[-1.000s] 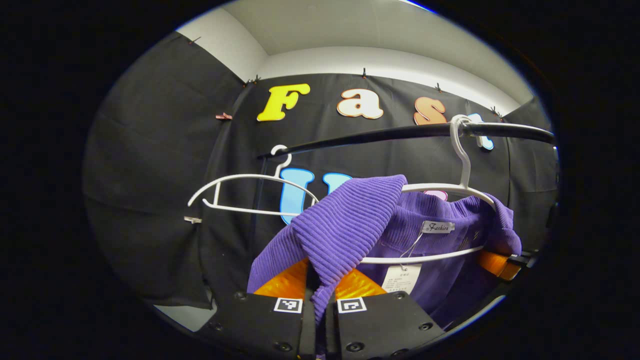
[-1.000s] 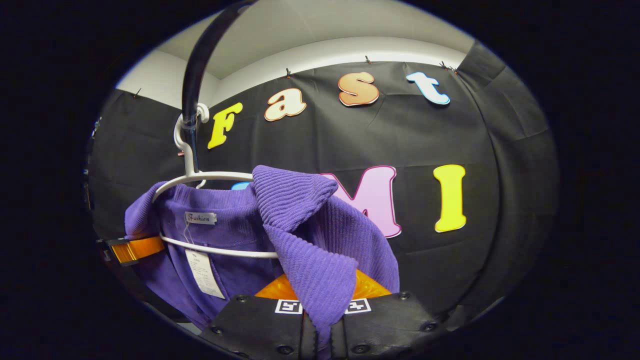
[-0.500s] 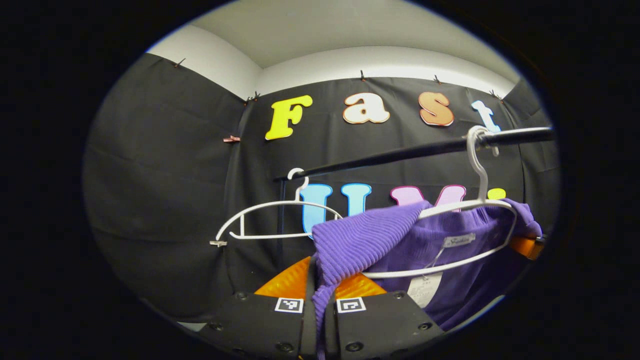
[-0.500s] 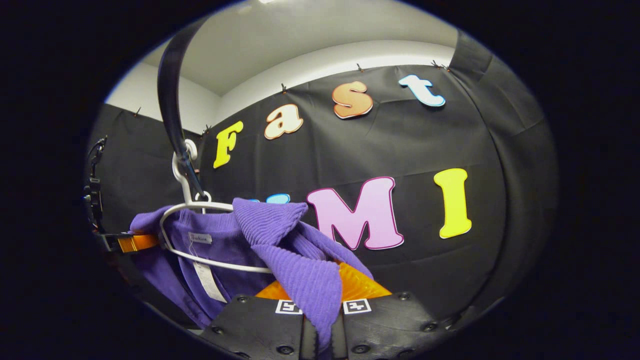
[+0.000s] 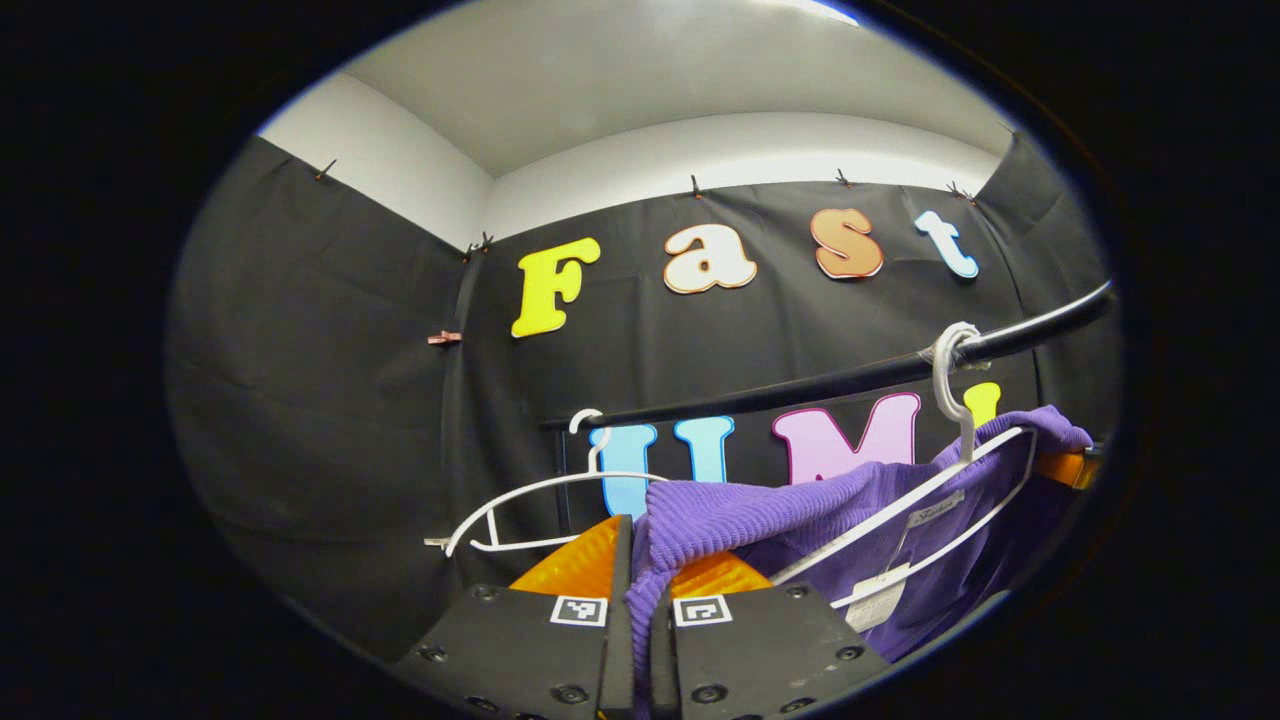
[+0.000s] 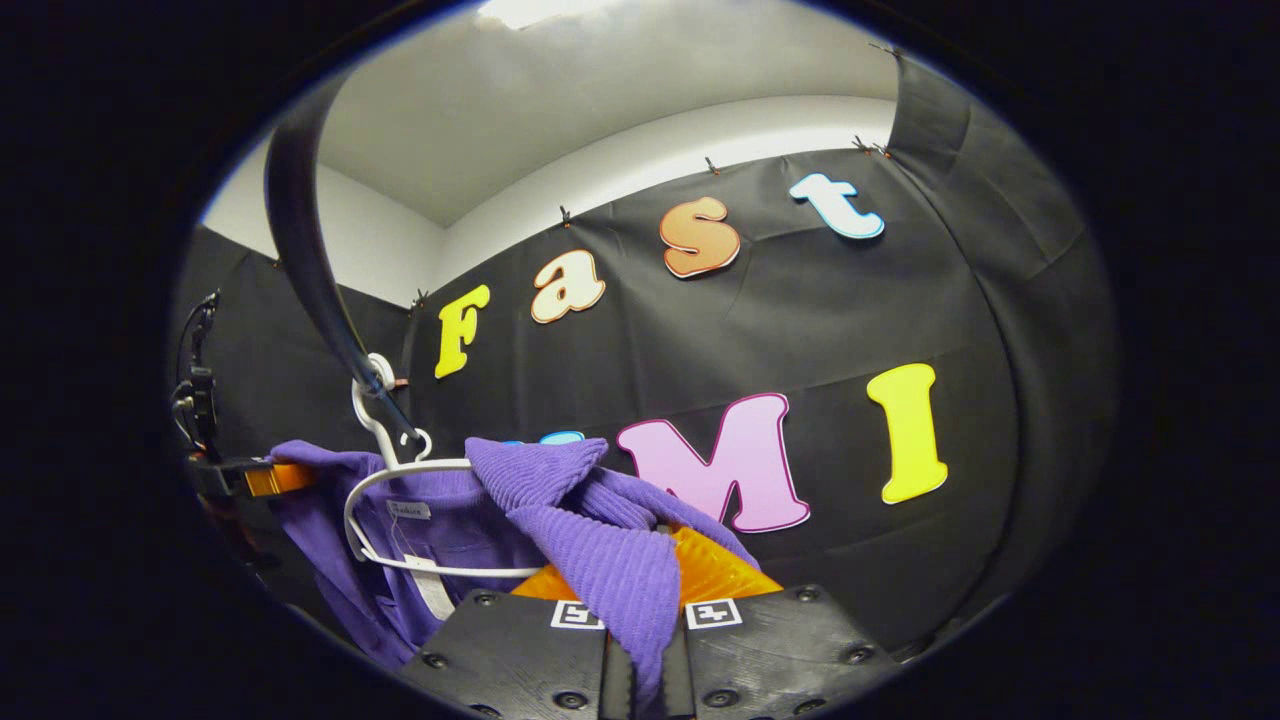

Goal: Grasp the clothes on the hanger with both hands and then place them into the laundry hamper below.

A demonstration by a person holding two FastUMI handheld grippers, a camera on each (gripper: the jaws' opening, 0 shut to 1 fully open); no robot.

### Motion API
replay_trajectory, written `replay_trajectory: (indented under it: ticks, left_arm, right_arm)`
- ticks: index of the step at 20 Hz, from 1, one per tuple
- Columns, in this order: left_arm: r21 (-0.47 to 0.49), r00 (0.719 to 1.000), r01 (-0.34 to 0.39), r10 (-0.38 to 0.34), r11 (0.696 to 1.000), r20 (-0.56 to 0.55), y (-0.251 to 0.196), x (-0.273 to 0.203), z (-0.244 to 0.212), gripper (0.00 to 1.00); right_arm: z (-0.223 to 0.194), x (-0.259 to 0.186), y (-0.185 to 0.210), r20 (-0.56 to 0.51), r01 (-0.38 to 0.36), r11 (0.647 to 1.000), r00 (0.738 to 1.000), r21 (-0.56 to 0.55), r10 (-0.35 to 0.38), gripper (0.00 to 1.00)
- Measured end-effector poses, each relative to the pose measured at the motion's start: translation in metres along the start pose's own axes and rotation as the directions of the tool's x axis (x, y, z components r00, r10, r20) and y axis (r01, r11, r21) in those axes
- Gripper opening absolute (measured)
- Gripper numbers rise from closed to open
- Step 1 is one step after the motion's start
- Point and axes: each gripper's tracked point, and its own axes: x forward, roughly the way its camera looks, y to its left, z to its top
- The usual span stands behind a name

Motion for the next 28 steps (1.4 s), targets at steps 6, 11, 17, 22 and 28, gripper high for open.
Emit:
replay_trajectory:
  ticks: [6,11,17,22,28]
  left_arm:
    - [0.028,0.994,0.047,-0.044,0.999,-0.097,0.02,0.047,-0.05,0.1]
    - [-0.176,0.987,0.094,-0.115,0.98,-0.111,0.008,0.05,-0.099,0.1]
    - [-0.314,0.983,0.098,-0.142,0.944,-0.119,-0.011,0.025,-0.128,0.1]
    - [-0.397,0.925,0.041,-0.185,0.917,-0.332,-0.024,-0.01,-0.208,0.1]
    - [-0.396,0.867,0.213,-0.36,0.893,-0.345,-0.128,-0.055,-0.2,0.1]
  right_arm:
    - [-0.01,0.013,0.018,-0.049,-0.078,0.995,0.995,0.063,0.082,0.19]
    - [0.011,0.017,0.032,0.003,-0.118,0.989,0.993,0.085,0.119,0.19]
    - [0.029,0.023,0.02,0.05,-0.095,0.984,0.995,0.152,0.088,0.18]
    - [0.008,0.031,0.039,-0.011,-0.124,0.99,0.992,0.065,0.125,0.19]
    - [0.007,0.031,-0.022,-0.001,0.043,0.998,0.999,0.044,-0.043,0.19]
